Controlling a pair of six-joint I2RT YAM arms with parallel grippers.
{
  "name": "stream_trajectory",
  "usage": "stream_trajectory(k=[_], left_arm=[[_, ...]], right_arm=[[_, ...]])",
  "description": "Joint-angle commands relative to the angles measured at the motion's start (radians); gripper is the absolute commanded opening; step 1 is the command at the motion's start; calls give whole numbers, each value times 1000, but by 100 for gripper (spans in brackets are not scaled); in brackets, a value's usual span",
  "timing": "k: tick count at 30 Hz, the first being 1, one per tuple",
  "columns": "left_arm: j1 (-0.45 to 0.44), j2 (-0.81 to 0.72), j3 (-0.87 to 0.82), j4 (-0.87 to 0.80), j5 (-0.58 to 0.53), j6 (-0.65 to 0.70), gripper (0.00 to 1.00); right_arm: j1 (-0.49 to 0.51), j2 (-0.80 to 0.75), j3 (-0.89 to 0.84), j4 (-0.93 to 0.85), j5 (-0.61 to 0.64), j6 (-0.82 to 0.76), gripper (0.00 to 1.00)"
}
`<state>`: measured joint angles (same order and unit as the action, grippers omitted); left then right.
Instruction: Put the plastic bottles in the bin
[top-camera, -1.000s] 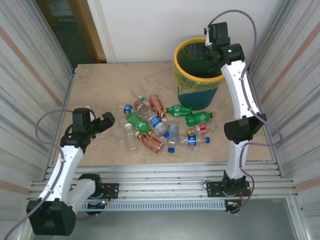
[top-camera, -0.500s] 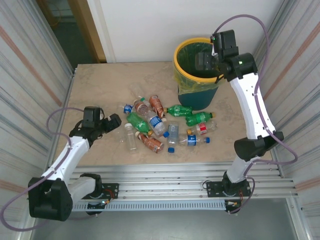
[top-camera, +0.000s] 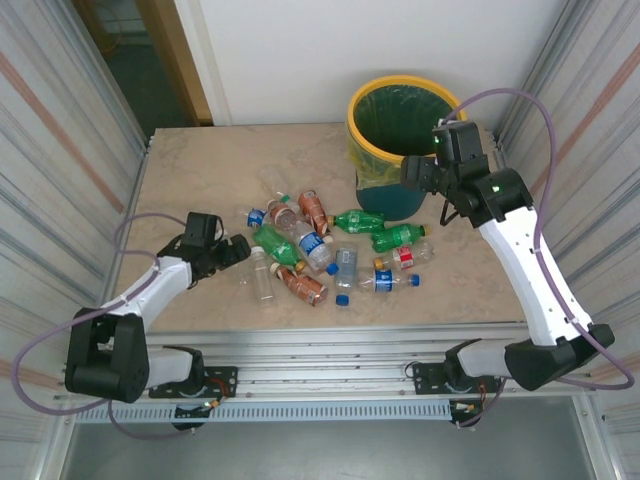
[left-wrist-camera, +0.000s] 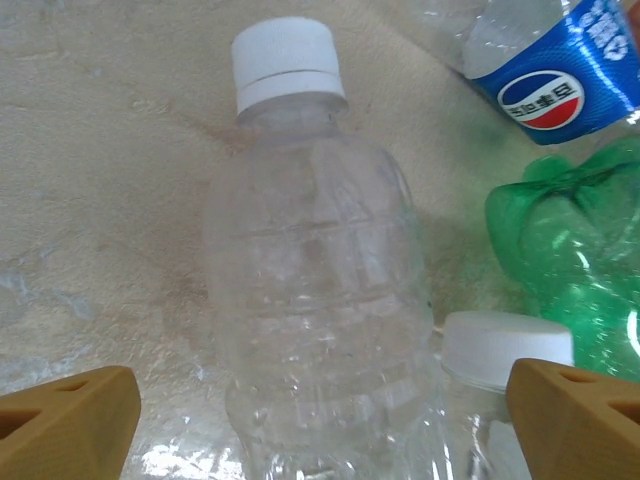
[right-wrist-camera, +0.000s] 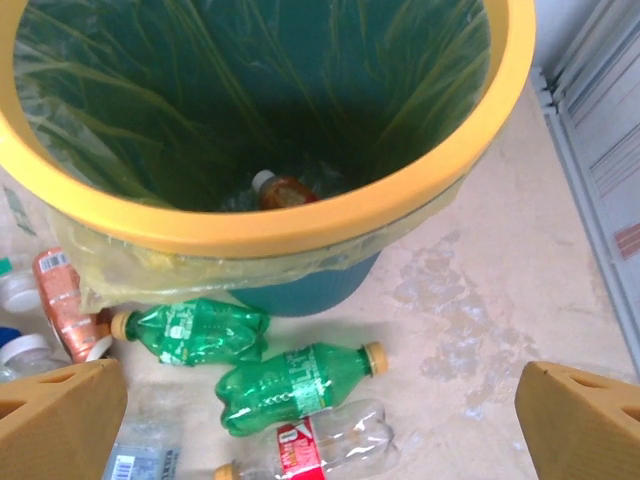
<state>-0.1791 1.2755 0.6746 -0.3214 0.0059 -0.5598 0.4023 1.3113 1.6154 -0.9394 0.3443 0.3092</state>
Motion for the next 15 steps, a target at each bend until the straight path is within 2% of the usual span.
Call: stream_trajectory(k=[1, 7, 13, 15], left_arm=[[-5, 23, -7, 25, -28, 13, 91], [-4, 59, -23, 29, -53, 23, 84], [-3, 103, -10, 48, -48, 17, 79], [-3, 119, -5, 49, -47, 16, 74]], right_arm=[[23, -24, -59, 48, 19, 63, 98], [57, -47, -152, 95, 29, 98, 98], [108, -55, -175, 100, 67, 118, 98], [123, -59, -178, 106, 77, 120, 98]])
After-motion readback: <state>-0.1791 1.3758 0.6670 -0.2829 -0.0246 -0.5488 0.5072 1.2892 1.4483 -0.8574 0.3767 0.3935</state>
